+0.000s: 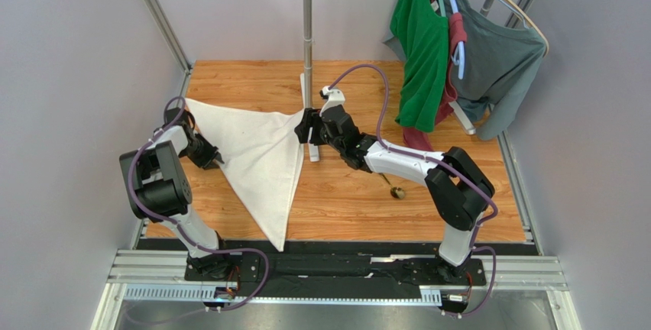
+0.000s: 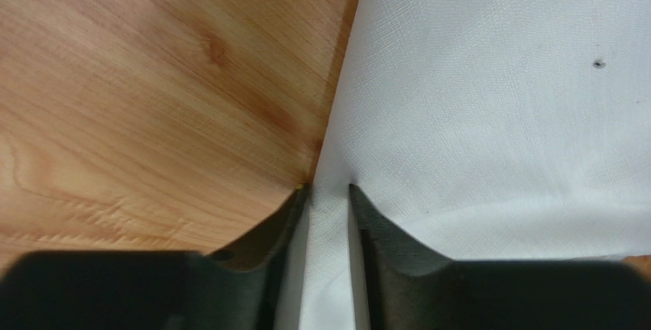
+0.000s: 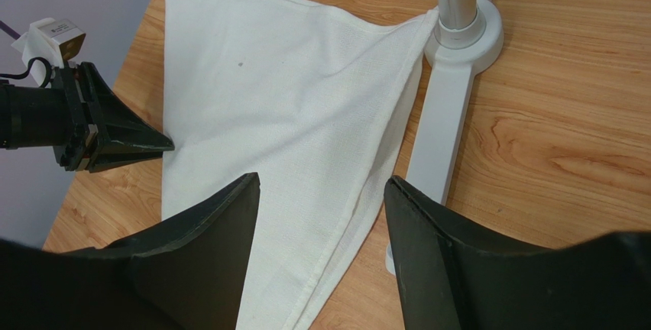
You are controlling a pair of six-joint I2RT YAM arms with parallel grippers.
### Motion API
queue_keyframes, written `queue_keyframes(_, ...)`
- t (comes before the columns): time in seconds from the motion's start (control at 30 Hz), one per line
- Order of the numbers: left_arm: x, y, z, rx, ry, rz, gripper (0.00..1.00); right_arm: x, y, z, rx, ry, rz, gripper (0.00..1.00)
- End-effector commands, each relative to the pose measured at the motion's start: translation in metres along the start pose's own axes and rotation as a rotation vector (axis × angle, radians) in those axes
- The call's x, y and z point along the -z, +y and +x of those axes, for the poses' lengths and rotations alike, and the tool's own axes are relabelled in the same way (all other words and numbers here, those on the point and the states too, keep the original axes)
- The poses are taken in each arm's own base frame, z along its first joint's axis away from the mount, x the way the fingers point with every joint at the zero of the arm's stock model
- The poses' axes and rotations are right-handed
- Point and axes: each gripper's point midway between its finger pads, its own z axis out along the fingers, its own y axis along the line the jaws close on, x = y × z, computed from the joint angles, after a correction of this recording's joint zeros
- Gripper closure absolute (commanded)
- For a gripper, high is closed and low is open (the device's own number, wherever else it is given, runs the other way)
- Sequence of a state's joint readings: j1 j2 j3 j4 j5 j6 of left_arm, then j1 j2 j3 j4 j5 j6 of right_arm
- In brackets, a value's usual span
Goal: Fold the napkin, place the utensils inside, and roll it up
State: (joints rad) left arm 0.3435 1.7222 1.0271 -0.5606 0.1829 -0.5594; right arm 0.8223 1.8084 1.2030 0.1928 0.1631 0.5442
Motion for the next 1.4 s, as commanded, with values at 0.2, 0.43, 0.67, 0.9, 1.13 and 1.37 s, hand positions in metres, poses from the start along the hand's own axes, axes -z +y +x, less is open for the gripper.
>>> queue_keyframes(0.2, 0.003, -0.003, -0.005, -0.036, 0.005, -0.046, 1.00, 0.015, 0.015, -0.033, 0.006, -0.089, -0.041, 0.35)
queue_keyframes(0.43, 0.007, 0.018, -0.003, -0.020, -0.018, -0.126, 1.00, 0.015, 0.010, -0.031, 0.028, -0.080, -0.027, 0.35)
queue_keyframes(0.67, 0.021, 0.043, 0.007, 0.059, -0.042, -0.139, 1.00, 0.005, 0.014, -0.020, 0.047, -0.040, -0.056, 0.35)
queue_keyframes(0.9, 0.036, 0.048, 0.002, 0.050, -0.081, -0.130, 0.96, -0.009, 0.032, 0.010, 0.070, 0.068, -0.145, 0.36)
queue_keyframes(1.13, 0.053, 0.036, -0.006, 0.034, -0.136, -0.074, 0.56, -0.011, 0.065, 0.056, 0.067, 0.222, -0.288, 0.38)
queue_keyframes(1.37, 0.087, 0.029, -0.021, 0.014, -0.272, -0.058, 0.48, -0.010, 0.065, 0.102, 0.116, 0.299, -0.233, 0.40)
